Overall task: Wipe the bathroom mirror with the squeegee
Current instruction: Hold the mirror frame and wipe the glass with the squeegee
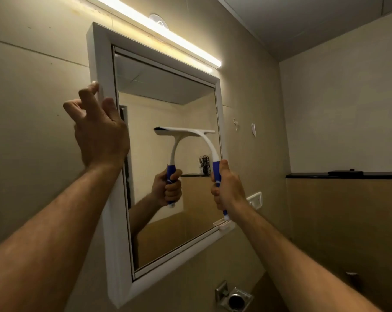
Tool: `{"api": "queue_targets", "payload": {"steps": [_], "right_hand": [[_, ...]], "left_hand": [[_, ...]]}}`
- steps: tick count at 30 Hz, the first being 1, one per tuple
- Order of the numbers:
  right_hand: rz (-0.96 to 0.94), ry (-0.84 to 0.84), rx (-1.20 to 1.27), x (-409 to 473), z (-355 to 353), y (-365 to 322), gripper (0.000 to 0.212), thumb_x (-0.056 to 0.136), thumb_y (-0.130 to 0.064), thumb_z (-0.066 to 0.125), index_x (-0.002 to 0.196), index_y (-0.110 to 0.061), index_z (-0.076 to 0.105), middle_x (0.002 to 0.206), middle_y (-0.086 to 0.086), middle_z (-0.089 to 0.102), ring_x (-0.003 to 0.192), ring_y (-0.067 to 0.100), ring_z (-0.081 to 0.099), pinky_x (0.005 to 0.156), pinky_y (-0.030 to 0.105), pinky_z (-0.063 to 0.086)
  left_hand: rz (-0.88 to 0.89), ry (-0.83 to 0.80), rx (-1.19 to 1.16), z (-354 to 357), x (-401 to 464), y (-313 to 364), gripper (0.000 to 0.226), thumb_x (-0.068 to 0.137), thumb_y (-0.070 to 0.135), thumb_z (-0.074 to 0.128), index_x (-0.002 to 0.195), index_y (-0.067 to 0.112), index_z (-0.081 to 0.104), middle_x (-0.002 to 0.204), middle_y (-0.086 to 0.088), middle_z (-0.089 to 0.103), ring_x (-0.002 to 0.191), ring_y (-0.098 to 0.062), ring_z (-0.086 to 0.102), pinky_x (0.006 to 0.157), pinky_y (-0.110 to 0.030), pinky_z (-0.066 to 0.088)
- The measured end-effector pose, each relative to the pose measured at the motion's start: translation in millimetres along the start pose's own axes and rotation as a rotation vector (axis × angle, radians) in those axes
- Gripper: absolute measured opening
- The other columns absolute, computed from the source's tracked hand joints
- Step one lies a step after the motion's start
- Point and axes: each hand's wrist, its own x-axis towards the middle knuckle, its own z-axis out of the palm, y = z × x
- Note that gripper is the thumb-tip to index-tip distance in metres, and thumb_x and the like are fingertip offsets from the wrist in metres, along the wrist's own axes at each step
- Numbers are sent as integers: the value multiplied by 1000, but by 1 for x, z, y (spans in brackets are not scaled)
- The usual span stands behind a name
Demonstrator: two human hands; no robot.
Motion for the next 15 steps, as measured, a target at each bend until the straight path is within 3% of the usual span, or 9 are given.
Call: {"api": "queue_targets", "payload": {"steps": [2, 4, 6, 9, 11, 13, 14, 15], "right_hand": [[-34, 1, -17, 2, 3, -16, 56, 96, -62, 26, 82, -14, 53, 52, -4, 44, 34, 6, 36, 35, 19, 31], [-40, -17, -16, 3, 10, -28, 56, 96, -63, 26, 83, -15, 53, 53, -4, 45, 36, 7, 36, 35, 19, 31], [-6, -46, 8, -1, 17, -28, 56, 96, -63, 26, 85, -15, 52, 54, -3, 45, 38, 8, 36, 37, 20, 31], [13, -54, 31, -17, 20, -4, 54, 98, -59, 25, 84, -14, 53, 54, -4, 43, 39, 8, 35, 38, 20, 30], [14, -48, 33, -31, 16, 19, 53, 99, -56, 25, 84, -14, 53, 55, -3, 43, 40, 7, 35, 39, 21, 30], [24, -42, 30, -41, 12, 33, 51, 100, -53, 26, 85, -12, 53, 58, -2, 43, 40, 5, 37, 39, 20, 33], [26, -38, 24, -43, 10, 35, 50, 100, -52, 26, 87, -11, 53, 59, -1, 44, 40, 5, 37, 39, 19, 34], [22, -33, 17, -42, 10, 34, 50, 100, -52, 26, 88, -11, 53, 60, -1, 44, 40, 4, 37, 39, 18, 34]], "left_hand": [[14, 13, 35, -7, 7, 10, 33, 79, 45, 35, 65, 24, 14, 53, 12, -17, 42, -4, -24, 63, 4, 16], [-13, -112, -23, -22, 15, 15, 35, 84, 43, 43, 64, 22, 21, 46, 12, -8, 35, -2, -14, 52, 3, 4], [-74, -338, -64, -40, 17, 14, 37, 87, 37, 54, 67, 19, 29, 42, 10, 4, 31, -4, -1, 41, -3, 5], [-81, -410, -43, -63, 13, -1, 39, 89, 33, 62, 70, 17, 31, 41, 7, 10, 30, -6, 5, 40, -6, 9], [-11, -360, 77, -66, 6, -14, 47, 80, 29, 72, 66, 16, 30, 41, 8, 3, 31, -4, -1, 45, -2, 10], [168, -114, 367, -57, -16, 13, 44, 74, 28, 77, 61, 9, 40, 43, 8, 1, 33, -3, -4, 49, -1, 10], [333, 70, 592, -41, -38, 36, 34, 83, 32, 70, 74, 3, 56, 44, 5, 12, 33, -3, 4, 46, -3, 8], [519, 247, 859, -18, -59, 47, 37, 95, 40, 54, 107, 5, 62, 51, 0, 31, 38, -4, 19, 43, -8, 13]]}}
